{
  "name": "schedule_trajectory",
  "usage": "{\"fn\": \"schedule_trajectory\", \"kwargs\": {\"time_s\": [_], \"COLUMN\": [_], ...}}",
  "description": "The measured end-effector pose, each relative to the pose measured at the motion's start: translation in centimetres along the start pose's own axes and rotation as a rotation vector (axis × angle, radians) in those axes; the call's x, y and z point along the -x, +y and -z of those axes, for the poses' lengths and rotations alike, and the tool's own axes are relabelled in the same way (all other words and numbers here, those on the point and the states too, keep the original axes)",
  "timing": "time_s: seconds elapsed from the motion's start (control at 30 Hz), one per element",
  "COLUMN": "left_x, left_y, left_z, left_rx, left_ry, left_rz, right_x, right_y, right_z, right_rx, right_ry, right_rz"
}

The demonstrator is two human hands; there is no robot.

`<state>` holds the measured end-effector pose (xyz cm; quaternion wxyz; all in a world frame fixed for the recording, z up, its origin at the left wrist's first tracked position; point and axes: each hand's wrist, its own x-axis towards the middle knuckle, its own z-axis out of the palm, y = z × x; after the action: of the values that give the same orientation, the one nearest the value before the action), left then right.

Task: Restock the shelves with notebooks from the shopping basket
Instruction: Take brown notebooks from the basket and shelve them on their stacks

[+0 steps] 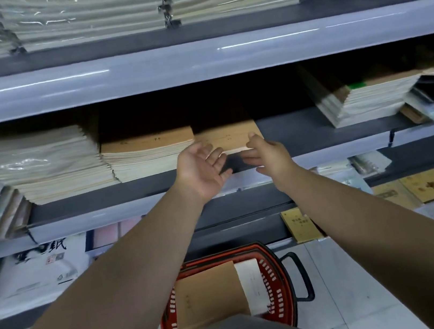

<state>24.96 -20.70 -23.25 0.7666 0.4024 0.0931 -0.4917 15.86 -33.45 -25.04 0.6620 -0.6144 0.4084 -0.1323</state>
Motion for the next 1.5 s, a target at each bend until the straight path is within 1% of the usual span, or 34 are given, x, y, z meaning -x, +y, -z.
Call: {"fn": "schedule_trajectory", "kwargs": {"time_s": [0.13, 0.23, 0.53, 0.77, 0.97, 1.27, 1.5], "left_x": [1.7, 3.0, 5.9, 6.6, 6.4, 3.6, 1.0], "left_y": [-2.5, -4.7, -11.3, -15.5, -16.7, -17.6, -19.4], "left_z": [-0.4, -0.5, 1.9, 7.0, 10.4, 14.9, 18.7], "left_rx": [0.003, 0.012, -0.024, -0.014, 0.010, -0.014, 0.025], "left_ry": [0.002, 0.007, 0.085, 0.206, 0.252, 0.304, 0.437], "left_rz": [-0.013, -0.010, 0.015, 0.075, 0.111, 0.184, 0.244], "right_x": [2.3, 4.0, 7.4, 9.0, 8.7, 7.5, 5.6], "right_y": [0.9, 1.8, 7.6, 14.5, 18.1, 23.2, 27.4], "right_z": [1.5, 2.9, 5.9, 5.2, 4.0, 1.3, -0.5], "right_rx": [-0.037, -0.063, 0.028, 0.101, 0.106, 0.172, 0.174], "right_ry": [-0.077, -0.086, -0.130, -0.176, -0.152, -0.154, -0.175], "right_rz": [-0.055, -0.083, -0.203, -0.325, -0.399, -0.428, -0.492]}}
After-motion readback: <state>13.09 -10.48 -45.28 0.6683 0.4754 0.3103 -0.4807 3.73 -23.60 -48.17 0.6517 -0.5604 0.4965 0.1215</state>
